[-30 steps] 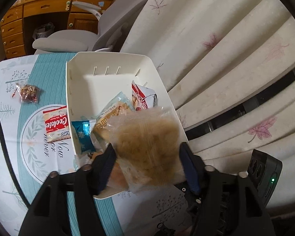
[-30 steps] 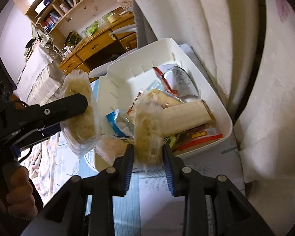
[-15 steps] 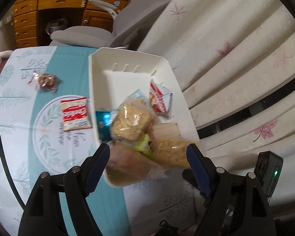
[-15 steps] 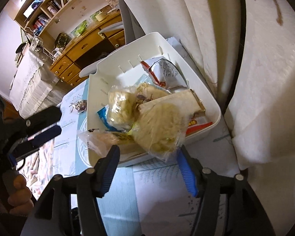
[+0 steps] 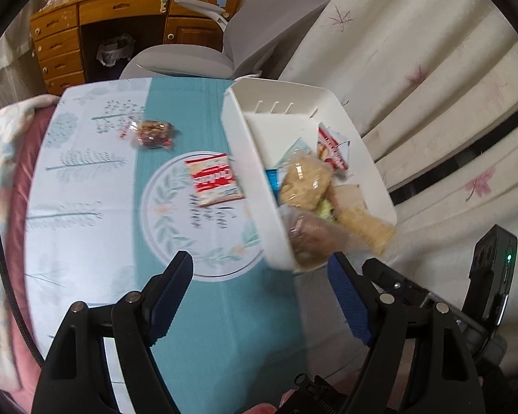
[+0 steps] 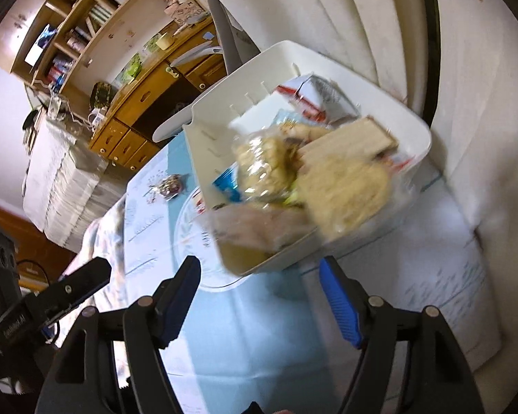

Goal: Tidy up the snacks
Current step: 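Withdraw both tools toward the nut bag and red Cookies packet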

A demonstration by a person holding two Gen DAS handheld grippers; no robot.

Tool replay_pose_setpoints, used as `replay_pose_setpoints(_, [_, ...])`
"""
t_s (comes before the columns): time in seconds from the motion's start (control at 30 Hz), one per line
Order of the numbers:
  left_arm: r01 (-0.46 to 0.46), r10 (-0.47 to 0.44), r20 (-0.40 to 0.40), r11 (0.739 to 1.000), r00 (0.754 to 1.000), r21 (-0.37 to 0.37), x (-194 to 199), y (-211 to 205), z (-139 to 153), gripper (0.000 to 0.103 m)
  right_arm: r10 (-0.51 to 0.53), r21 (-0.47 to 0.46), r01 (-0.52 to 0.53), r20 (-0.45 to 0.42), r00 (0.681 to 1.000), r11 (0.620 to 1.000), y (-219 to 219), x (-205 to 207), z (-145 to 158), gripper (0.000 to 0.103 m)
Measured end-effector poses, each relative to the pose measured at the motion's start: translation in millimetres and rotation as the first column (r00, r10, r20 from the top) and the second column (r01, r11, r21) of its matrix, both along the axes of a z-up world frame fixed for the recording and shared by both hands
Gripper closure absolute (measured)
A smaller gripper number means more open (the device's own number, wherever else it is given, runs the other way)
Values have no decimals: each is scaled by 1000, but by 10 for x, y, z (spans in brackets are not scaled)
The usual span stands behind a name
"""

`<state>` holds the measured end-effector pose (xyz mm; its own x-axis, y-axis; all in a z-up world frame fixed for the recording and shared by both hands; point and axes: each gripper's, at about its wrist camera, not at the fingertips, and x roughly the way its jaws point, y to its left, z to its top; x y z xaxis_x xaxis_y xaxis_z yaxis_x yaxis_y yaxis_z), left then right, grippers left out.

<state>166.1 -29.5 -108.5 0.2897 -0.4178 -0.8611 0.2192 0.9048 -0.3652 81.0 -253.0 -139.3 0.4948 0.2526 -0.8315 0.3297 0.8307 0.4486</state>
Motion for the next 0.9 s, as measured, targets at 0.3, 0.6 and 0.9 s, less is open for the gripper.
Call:
replay_pose_setpoints(0.3, [77, -78, 16, 995, 997, 63, 74, 675, 17, 24, -119, 79, 120, -27, 993, 990, 618, -83, -85, 26])
replay_pose_setpoints(0.6, [120, -121, -1, 982, 993, 147, 295, 1181, -68, 24, -219, 154, 229, -81, 972, 961, 1136, 23, -226, 26])
replay_pose_setpoints(0.9, [132, -134, -5, 969, 991, 209, 672, 1312, -208, 20, -280, 184, 309, -165, 946, 933, 1343, 367, -381, 26])
